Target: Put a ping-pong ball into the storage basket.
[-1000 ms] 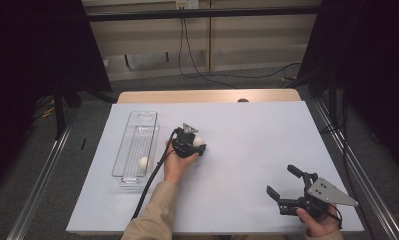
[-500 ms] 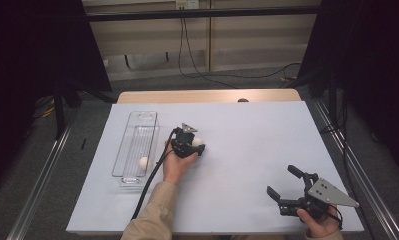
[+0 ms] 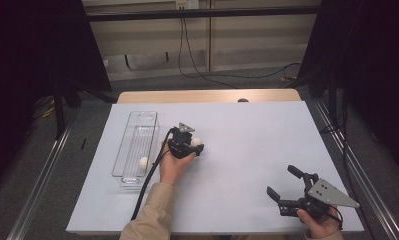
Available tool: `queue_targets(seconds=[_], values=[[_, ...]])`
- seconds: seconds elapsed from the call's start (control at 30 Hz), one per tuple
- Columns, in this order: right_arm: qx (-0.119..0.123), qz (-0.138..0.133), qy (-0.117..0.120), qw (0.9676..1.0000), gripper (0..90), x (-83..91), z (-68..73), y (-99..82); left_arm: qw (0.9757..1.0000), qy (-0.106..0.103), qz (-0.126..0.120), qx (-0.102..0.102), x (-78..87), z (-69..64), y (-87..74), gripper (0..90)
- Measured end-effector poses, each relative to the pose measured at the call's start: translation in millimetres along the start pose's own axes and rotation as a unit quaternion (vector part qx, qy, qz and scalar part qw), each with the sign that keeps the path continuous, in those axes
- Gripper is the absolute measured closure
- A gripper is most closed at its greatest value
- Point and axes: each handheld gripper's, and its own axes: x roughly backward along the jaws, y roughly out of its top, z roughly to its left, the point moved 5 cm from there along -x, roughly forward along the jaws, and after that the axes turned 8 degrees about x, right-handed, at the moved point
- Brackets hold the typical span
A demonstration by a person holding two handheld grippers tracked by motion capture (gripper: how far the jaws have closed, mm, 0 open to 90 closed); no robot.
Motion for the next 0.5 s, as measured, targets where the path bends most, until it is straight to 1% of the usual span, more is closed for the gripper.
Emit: queue_targets(seconds=[0.13,0.3,0.37,0.43,0.5], values=[[0.0,-0.001,0.0,1.0,3.8,0.0,0.5,0.5,1.0,-0.005,-0.001,0.005,5.6,-0.3,0.1,50.9],[0.0,-0.001,0.0,1.0,3.8,0.3,0.2,0.8,0.9999,-0.008,-0.006,0.003,12.2,-2.1,2.1,50.9],[0.0,-0.001,0.0,1.0,3.7,0.6,0.1,1.0,1.0,-0.006,-0.005,0.0,14.6,-2.3,2.5,51.0],[0.0,-0.001,-0.001,1.0,3.7,0.9,-0.4,0.8,0.9999,-0.01,-0.001,0.002,16.6,-2.7,2.5,50.9],[-0.001,-0.001,-0.002,1.0,3.7,1.3,-0.8,0.7,1.0,-0.008,-0.002,0.004,17.9,-3.2,2.8,50.9]])
